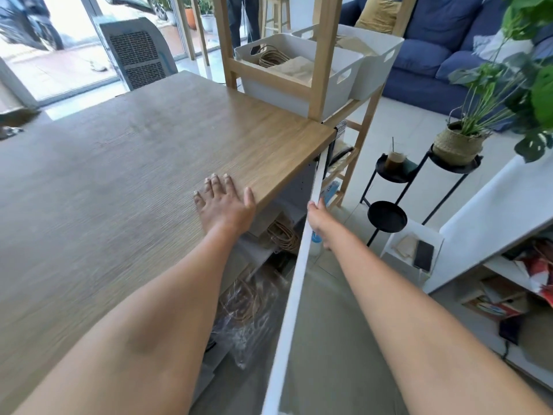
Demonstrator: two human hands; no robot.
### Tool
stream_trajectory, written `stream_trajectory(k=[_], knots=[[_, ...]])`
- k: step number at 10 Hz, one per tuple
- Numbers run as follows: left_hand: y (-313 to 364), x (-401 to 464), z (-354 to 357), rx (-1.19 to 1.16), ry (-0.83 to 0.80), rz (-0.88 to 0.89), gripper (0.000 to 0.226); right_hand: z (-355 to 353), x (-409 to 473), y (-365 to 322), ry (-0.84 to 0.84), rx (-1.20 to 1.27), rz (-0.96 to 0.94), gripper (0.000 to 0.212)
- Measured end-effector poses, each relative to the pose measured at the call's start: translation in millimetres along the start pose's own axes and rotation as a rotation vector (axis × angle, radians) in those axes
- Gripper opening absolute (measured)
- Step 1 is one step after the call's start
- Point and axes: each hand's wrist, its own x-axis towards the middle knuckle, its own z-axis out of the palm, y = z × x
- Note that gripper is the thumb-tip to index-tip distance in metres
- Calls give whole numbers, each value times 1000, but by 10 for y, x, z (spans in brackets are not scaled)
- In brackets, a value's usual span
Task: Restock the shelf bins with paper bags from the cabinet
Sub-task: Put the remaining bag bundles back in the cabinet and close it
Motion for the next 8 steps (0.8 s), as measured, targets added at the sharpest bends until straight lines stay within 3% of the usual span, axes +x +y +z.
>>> stream_trajectory(k=[2,5,6,7,8], knots=[[17,28,2,-12,2,-11,70,253,121,-66,-9,116,-57,60],[3,45,0,-41,-1,-27,70,682,121,-323,393,171,36,53],[8,60,-6,-47,1,-28,70,517,-128,-244,431,271,-46,44],[8,59,-4,-40,-6,-21,70,147,-514,-261,345,342,-207,42],[26,32,-14,-52,-9,-21,70,-479,-1200,-467,298,581,-446,17]])
